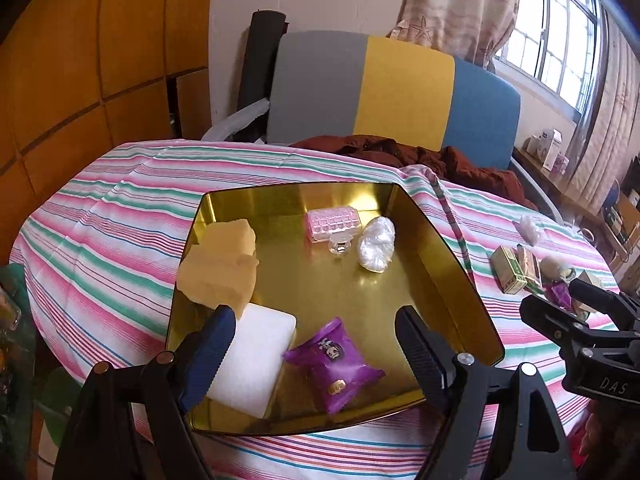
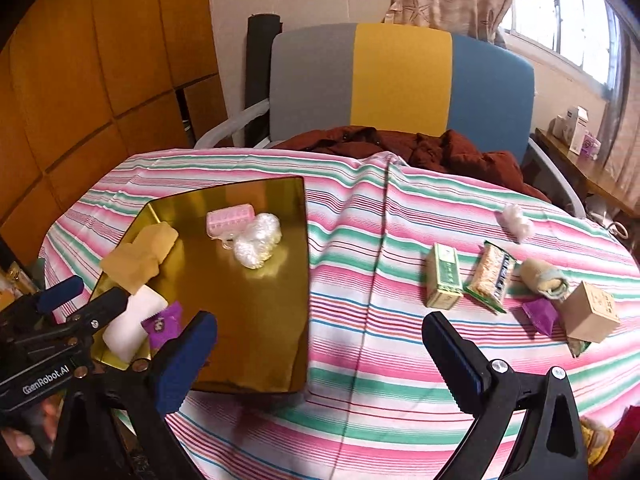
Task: Organize objects
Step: 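Move the right tool back toward the cream box on the table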
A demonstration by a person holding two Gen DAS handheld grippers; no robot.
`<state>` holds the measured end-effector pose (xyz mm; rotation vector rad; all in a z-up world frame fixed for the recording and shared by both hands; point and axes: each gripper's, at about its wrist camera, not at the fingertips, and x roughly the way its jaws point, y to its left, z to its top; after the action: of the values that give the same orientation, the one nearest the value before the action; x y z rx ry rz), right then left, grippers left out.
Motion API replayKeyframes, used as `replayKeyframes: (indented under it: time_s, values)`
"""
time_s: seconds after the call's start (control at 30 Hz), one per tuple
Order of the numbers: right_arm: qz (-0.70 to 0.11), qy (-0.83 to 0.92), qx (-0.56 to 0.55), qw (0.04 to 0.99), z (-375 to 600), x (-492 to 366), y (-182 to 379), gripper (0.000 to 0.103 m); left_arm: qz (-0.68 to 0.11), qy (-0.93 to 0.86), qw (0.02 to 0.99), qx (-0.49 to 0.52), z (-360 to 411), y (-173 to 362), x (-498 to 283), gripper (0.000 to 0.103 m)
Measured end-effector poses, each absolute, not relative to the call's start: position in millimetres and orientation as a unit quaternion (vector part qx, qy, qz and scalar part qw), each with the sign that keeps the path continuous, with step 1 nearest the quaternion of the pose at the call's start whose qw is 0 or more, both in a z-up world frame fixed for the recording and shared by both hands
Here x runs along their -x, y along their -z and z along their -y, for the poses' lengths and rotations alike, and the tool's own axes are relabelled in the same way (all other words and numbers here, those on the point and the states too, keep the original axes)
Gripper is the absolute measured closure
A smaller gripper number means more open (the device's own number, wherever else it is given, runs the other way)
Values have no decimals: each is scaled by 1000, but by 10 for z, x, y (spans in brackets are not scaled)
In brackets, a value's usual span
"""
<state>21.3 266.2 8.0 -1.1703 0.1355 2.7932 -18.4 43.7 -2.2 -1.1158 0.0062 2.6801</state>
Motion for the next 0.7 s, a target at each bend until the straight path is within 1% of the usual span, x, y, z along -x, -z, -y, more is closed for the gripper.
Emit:
replayKeyframes:
  time_s: [0.3,0.57,0.7]
  values:
    - [-62,-908,401,102,-3053,-394,75,0,-8,-910,151,387,-542,49,171,19]
    - [-102,-886,419,170,-3698,-663,197,0,-7,-893,225,390,-773,17,100,19]
    - [-116,-882,408,204,-4061,-778,108,0,-11,-884,253,394,-960,-29,102,20]
